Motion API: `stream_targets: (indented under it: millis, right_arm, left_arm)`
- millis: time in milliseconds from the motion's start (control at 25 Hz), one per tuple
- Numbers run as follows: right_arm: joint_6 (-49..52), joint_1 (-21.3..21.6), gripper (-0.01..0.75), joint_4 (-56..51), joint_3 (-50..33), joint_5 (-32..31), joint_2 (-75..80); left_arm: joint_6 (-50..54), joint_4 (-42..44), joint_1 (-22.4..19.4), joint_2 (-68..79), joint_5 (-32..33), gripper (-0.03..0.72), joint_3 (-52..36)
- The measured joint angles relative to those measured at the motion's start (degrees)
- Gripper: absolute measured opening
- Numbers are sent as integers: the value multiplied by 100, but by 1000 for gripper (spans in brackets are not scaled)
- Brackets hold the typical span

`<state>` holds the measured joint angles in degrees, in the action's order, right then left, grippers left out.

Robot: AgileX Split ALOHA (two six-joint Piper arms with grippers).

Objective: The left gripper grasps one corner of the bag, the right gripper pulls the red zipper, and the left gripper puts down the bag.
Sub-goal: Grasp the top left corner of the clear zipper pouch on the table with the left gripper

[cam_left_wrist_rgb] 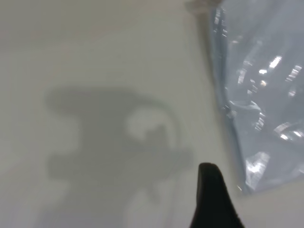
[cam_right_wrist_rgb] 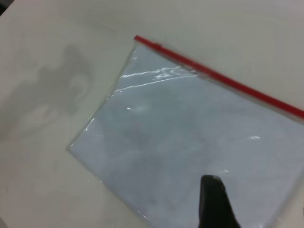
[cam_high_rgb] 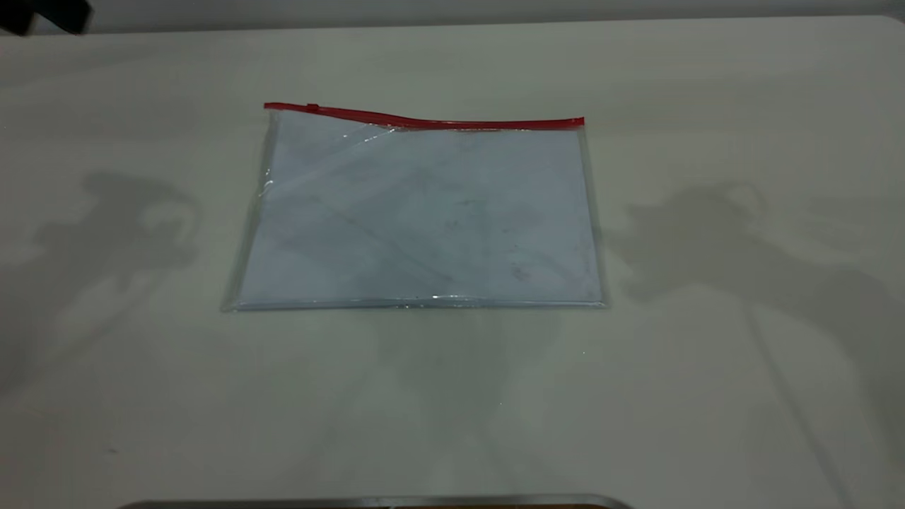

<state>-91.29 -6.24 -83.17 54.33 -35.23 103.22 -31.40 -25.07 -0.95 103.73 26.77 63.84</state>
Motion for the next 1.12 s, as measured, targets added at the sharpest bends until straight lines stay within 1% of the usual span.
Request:
stream_targets:
  millis: [240, 320, 480, 680, 760, 960, 1120]
  right_arm:
    - [-6, -519, 482, -18, 946, 0, 1168]
    - [12, -620, 482, -25, 1221, 0, 1445]
    - [18, -689, 482, -50, 1552, 0, 1801]
    - [22, -689, 482, -135, 1683, 5, 1960]
    - [22, -689, 482, -140, 1683, 5, 1978]
    - [22, -689, 482, -152, 1683, 12, 1984]
    - [22, -689, 482, -153, 1683, 37, 1984]
  left_arm:
    - [-229, -65, 0, 1491, -176, 519, 1074]
    - [-384, -290, 0, 1956, -180, 519, 1407]
    - [-1153, -1193, -4, 2841, -37, 519, 2102]
    - [-2235, -2414, -4, 3708, 434, 519, 2858]
    - [-2447, -2735, 6, 3951, 458, 519, 3028]
    - [-2669, -3041, 31, 4294, 385, 519, 3150]
    - [-3028, -3396, 148, 4433, 422, 519, 3160]
